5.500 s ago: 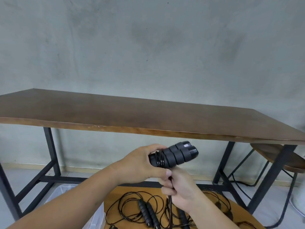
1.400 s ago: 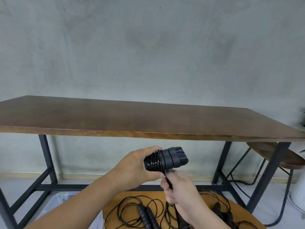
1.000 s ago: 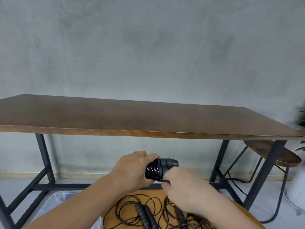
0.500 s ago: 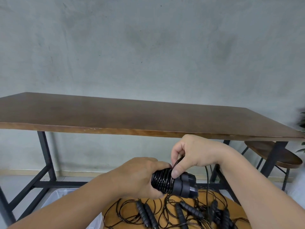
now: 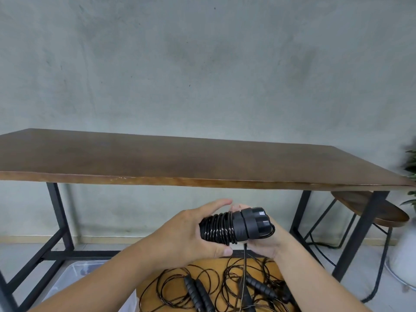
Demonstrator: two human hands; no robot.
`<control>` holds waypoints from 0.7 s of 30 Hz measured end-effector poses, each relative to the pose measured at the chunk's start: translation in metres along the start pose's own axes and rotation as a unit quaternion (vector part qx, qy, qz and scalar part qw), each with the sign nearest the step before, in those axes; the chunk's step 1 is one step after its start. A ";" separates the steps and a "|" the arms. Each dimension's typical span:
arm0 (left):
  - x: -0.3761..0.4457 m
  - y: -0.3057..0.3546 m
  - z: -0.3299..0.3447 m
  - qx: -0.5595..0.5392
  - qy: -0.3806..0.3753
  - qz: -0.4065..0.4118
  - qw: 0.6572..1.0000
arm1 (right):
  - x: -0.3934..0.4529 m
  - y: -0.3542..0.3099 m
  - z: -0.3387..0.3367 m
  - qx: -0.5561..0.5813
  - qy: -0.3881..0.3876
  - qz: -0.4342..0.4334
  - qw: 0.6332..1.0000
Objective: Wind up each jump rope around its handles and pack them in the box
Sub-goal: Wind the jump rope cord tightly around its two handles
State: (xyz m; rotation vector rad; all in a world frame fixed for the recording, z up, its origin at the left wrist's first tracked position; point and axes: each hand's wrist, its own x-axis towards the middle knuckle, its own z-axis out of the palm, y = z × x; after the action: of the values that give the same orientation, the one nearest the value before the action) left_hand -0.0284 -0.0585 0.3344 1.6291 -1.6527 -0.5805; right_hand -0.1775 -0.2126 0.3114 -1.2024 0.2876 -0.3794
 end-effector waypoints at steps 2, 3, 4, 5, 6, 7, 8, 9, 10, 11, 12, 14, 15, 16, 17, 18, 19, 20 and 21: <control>0.001 -0.004 0.000 -0.001 -0.003 0.010 1.000 | 0.001 0.015 0.002 0.017 0.060 0.007 0.998; 0.002 -0.006 0.001 -0.001 -0.002 0.013 1.000 | 0.001 0.021 0.006 0.027 0.092 0.010 0.995; 0.003 -0.007 0.001 -0.001 0.000 0.016 1.000 | 0.002 0.025 0.008 0.040 0.111 0.008 0.993; 0.004 -0.008 0.002 0.002 0.004 0.017 1.000 | 0.002 0.029 0.011 0.050 0.121 0.004 0.991; 0.006 -0.010 0.002 0.007 0.009 0.018 1.000 | 0.001 0.031 0.015 0.056 0.129 -0.002 0.990; 0.008 -0.011 0.003 0.012 0.018 0.018 1.000 | 0.000 0.032 0.019 0.053 0.137 -0.004 0.989; 0.010 -0.013 0.003 0.018 0.028 0.017 0.999 | -0.002 0.033 0.024 0.049 0.144 -0.002 0.988; 0.012 -0.016 0.002 0.026 0.039 0.014 0.999 | -0.003 0.035 0.027 0.043 0.155 0.001 0.987; 0.015 -0.019 0.002 0.036 0.049 0.012 0.998 | -0.004 0.038 0.031 0.037 0.167 0.002 0.985; 0.017 -0.022 0.002 0.049 0.057 0.011 0.997 | -0.006 0.040 0.034 0.026 0.178 0.002 0.984; 0.019 -0.024 0.002 0.065 0.064 0.009 0.996 | -0.008 0.042 0.037 0.015 0.187 0.004 0.982; 0.023 -0.029 0.001 0.102 0.079 0.001 0.992 | -0.012 0.045 0.043 -0.027 0.196 0.009 0.980; 0.025 -0.032 0.000 0.123 0.088 -0.004 0.988 | -0.013 0.046 0.046 -0.055 0.199 0.014 0.978; 0.027 -0.035 -0.001 0.146 0.095 -0.008 0.985 | -0.014 0.048 0.049 -0.087 0.200 0.019 0.976; 0.029 -0.037 -0.003 0.171 0.098 -0.011 0.980 | -0.015 0.048 0.051 -0.123 0.203 0.025 0.971; 0.030 -0.039 -0.003 0.197 0.095 -0.012 0.976 | -0.016 0.049 0.052 -0.165 0.207 0.030 0.964; 0.030 -0.040 -0.002 0.223 0.089 -0.011 0.971 | -0.017 0.048 0.053 -0.217 0.210 0.036 0.953; 0.030 -0.042 -0.001 0.248 0.085 -0.010 0.965 | -0.017 0.045 0.053 -0.275 0.210 0.043 0.937; 0.030 -0.043 0.001 0.273 0.083 -0.007 0.958 | -0.019 0.042 0.053 -0.334 0.204 0.050 0.919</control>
State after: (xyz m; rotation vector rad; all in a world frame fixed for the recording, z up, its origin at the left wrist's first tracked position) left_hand 0.0010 -0.0923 0.3067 2.0107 -1.7692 0.0255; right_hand -0.1668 -0.1466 0.2902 -1.7645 0.8920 -0.4597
